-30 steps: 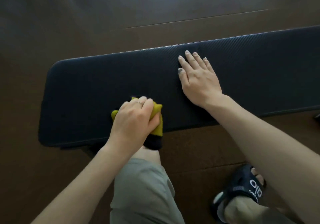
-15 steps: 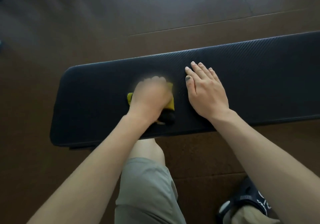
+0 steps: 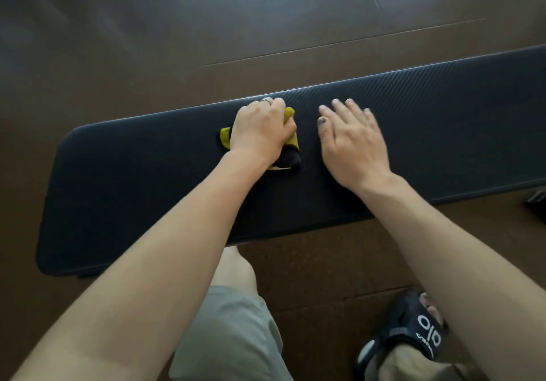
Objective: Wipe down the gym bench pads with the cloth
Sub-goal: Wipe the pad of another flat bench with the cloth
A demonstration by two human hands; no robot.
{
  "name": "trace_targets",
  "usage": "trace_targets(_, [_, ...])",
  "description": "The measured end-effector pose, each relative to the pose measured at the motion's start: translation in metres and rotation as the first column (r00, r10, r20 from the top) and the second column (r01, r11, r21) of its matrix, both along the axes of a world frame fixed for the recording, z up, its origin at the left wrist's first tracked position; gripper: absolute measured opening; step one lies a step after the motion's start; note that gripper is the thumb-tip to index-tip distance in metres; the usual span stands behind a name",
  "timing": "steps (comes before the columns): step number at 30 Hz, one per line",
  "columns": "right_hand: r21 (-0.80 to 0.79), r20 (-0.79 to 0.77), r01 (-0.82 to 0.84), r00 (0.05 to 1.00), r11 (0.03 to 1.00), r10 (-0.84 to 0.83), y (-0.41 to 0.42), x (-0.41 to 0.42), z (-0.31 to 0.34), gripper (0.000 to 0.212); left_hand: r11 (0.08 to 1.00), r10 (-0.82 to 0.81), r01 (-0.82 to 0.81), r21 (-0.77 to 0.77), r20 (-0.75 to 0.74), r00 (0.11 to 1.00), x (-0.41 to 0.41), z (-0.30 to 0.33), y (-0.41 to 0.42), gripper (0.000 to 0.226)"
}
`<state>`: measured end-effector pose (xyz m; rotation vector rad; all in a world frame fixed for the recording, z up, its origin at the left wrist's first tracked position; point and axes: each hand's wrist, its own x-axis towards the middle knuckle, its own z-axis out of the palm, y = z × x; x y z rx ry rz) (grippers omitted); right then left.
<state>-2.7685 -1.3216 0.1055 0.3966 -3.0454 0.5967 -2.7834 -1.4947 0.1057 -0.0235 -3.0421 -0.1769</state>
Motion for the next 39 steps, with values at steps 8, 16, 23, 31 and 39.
trace_targets(8, [0.142,0.018,0.062,0.998,0.988,-0.065,0.041,-0.005,-0.013,0.058,0.918,-0.368,0.386,0.091,-0.17,0.914,0.073,-0.006,0.009,0.028])
trace_targets(16, [0.104,-0.046,0.081,0.996,0.991,-0.076,0.041,-0.009,-0.02,0.06,0.998,-0.056,0.056,0.017,0.012,0.998,-0.049,0.0,0.034,0.031])
trace_targets(23, [0.046,-0.101,0.092,0.991,0.995,-0.087,0.042,-0.005,-0.021,0.069,0.917,-0.367,0.381,0.116,-0.121,0.922,0.1,-0.003,0.044,0.023])
trace_targets(31, [-0.012,-0.128,0.113,0.985,0.994,-0.113,0.042,-0.01,-0.022,0.065,0.995,-0.07,0.072,0.069,-0.028,0.997,-0.061,-0.006,0.058,0.026])
trace_targets(39, [-0.033,-0.132,0.107,0.985,0.994,-0.11,0.043,-0.004,-0.022,0.068,0.907,-0.37,0.385,0.172,-0.116,0.922,0.075,-0.001,0.046,0.024])
